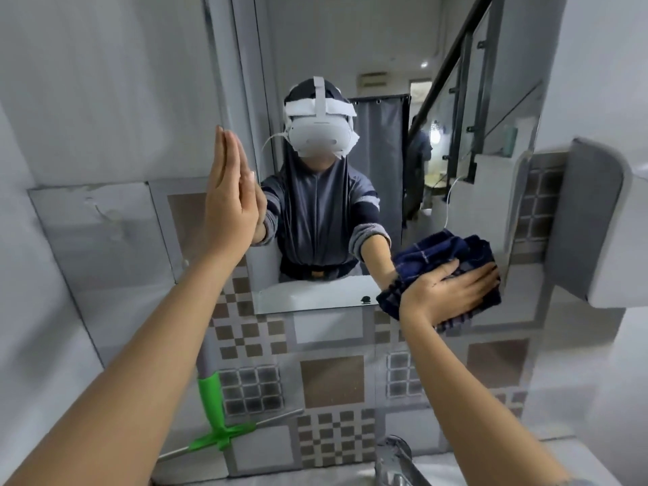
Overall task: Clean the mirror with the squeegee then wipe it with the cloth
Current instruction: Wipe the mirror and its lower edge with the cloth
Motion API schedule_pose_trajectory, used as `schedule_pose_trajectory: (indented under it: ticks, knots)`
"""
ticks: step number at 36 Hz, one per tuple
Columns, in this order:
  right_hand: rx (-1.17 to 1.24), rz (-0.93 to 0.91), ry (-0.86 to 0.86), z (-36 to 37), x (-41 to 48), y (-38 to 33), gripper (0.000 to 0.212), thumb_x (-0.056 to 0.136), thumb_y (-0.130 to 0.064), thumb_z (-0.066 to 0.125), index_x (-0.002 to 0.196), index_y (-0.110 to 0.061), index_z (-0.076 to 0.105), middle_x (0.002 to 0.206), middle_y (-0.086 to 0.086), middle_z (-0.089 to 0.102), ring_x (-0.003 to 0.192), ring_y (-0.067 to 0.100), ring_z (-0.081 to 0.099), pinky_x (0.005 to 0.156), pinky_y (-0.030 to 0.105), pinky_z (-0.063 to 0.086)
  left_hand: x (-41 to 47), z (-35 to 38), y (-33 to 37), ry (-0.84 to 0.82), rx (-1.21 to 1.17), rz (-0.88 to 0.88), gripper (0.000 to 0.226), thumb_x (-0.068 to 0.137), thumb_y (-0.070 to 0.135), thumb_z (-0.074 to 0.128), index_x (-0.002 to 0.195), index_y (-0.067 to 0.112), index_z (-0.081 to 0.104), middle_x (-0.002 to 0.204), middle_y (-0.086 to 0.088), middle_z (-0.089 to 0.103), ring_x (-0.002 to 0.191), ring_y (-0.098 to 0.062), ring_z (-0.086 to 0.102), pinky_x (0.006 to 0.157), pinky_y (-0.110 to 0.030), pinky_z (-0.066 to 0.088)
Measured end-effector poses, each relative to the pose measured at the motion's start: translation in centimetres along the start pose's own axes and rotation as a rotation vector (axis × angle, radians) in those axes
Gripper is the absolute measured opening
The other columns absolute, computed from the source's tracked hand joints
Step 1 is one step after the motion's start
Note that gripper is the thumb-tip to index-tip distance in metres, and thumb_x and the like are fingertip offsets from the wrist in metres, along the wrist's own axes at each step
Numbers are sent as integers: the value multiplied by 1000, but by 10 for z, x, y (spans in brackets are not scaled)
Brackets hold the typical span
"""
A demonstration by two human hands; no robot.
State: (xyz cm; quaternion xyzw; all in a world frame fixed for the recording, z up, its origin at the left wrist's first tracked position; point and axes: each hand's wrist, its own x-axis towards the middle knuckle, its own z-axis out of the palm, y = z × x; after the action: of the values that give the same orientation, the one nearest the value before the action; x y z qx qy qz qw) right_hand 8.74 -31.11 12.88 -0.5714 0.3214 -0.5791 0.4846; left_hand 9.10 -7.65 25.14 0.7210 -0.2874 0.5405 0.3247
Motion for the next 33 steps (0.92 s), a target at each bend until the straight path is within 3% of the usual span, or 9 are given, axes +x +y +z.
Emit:
schedule_pose_trajectory:
  ticks: [4,7,10,14,19,24,26,33]
  knots:
    - [-6,-82,-62,8,-46,-10,63,95,-38,25,146,-2,20,154,16,19,143,30,15,116,41,10,3,-7,-5,13,45,-24,52,100,18,35,143,-5,16,152,-17,12,117,32,14,95,6,20]
    - [-28,-293,-174,13,-82,-16,62,95,-34,29,146,-1,17,155,16,15,144,27,10,117,34,4,4,-6,-16,-17,47,-24,54,98,13,39,145,2,15,155,-13,9,140,-9,16,106,-5,22]
    - [-75,-553,-297,19,-110,-22,63,95,-32,32,145,2,19,154,18,17,143,28,9,119,35,1,2,-8,-25,-71,61,-3,57,97,16,42,146,7,15,156,-11,9,137,-32,28,103,-32,41]
    - [-160,-892,-425,25,-138,-29,61,95,-34,33,145,-2,18,152,16,23,142,25,9,118,30,-4,-8,-17,-30,-110,122,36,57,96,17,45,145,4,18,154,-14,15,139,-30,23,105,-46,38]
    - [-225,-1295,-534,31,-150,-20,57,96,-31,36,144,-4,24,152,9,18,145,17,2,118,30,6,-26,-23,-36,-141,131,43,57,93,11,52,142,1,25,150,-16,26,140,-21,18,116,-33,19]
    - [-246,-1489,-565,28,-139,-10,57,98,-34,37,146,-8,21,155,5,16,145,15,4,118,32,12,-43,-24,-38,-143,92,10,54,92,8,53,140,1,30,148,-15,31,139,-20,23,115,-28,19]
    - [-242,-1545,-572,26,-134,-9,57,97,-33,39,145,-8,23,154,5,19,144,16,12,118,32,13,-53,-23,-35,-135,70,-26,53,91,8,54,140,2,32,147,-14,33,139,-20,24,115,-27,20]
    - [-162,-1582,-559,19,-127,-12,54,96,-31,45,142,-5,33,149,6,28,140,16,24,118,30,14,-106,-30,-23,-85,82,-181,42,91,14,56,131,5,47,135,-9,48,127,-15,40,109,-18,27]
